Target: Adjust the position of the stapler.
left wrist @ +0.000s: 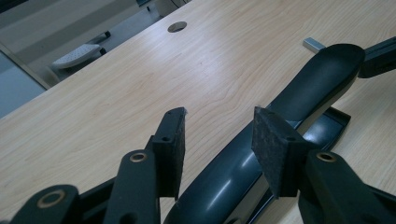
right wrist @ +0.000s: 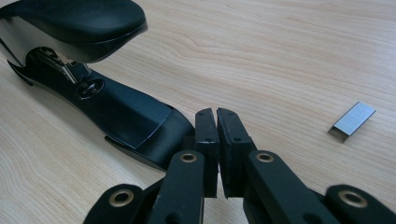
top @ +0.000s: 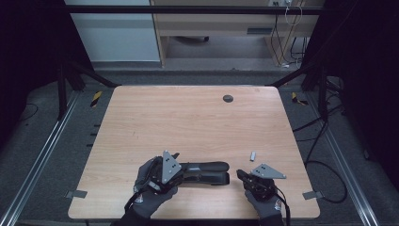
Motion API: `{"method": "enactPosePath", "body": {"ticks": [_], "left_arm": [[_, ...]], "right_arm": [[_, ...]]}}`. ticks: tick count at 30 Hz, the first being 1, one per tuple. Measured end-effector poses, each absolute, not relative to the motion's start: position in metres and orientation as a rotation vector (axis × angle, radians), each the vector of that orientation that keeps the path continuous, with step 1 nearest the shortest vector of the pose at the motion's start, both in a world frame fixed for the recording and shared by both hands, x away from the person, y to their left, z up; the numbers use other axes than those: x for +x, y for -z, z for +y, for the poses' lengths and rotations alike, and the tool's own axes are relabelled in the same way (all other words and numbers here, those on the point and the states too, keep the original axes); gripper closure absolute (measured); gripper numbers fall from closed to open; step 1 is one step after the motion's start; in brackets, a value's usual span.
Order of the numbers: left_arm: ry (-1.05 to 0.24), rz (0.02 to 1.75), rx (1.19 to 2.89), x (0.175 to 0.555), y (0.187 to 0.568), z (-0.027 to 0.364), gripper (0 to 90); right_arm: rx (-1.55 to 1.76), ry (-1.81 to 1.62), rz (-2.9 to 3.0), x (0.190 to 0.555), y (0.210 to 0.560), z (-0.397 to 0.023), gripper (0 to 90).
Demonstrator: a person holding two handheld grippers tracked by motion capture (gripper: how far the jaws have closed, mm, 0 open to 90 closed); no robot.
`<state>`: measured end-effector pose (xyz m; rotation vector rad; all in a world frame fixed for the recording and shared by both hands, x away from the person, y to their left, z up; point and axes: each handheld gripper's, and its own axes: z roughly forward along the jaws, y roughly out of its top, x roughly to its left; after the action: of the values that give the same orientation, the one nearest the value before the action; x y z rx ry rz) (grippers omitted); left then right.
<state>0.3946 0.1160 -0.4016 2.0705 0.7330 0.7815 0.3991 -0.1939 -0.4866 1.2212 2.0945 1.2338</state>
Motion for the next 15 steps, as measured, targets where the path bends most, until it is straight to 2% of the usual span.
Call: {"method": "enactPosePath", "body": {"ticks": [9, 15], "left_arm": [[-0.804, 0.656, 2.107, 0.388, 0.401, 0.102, 48.4], [-0.832, 0.597, 2.140, 0.382, 0.400, 0.091, 45.4]], "right_arm": [[1.252, -1.237, 2.048, 0.399, 0.486, -0.199, 77.4], [1.264, -1.231, 2.020, 0.399, 0.486, -0.201, 74.4]]}}
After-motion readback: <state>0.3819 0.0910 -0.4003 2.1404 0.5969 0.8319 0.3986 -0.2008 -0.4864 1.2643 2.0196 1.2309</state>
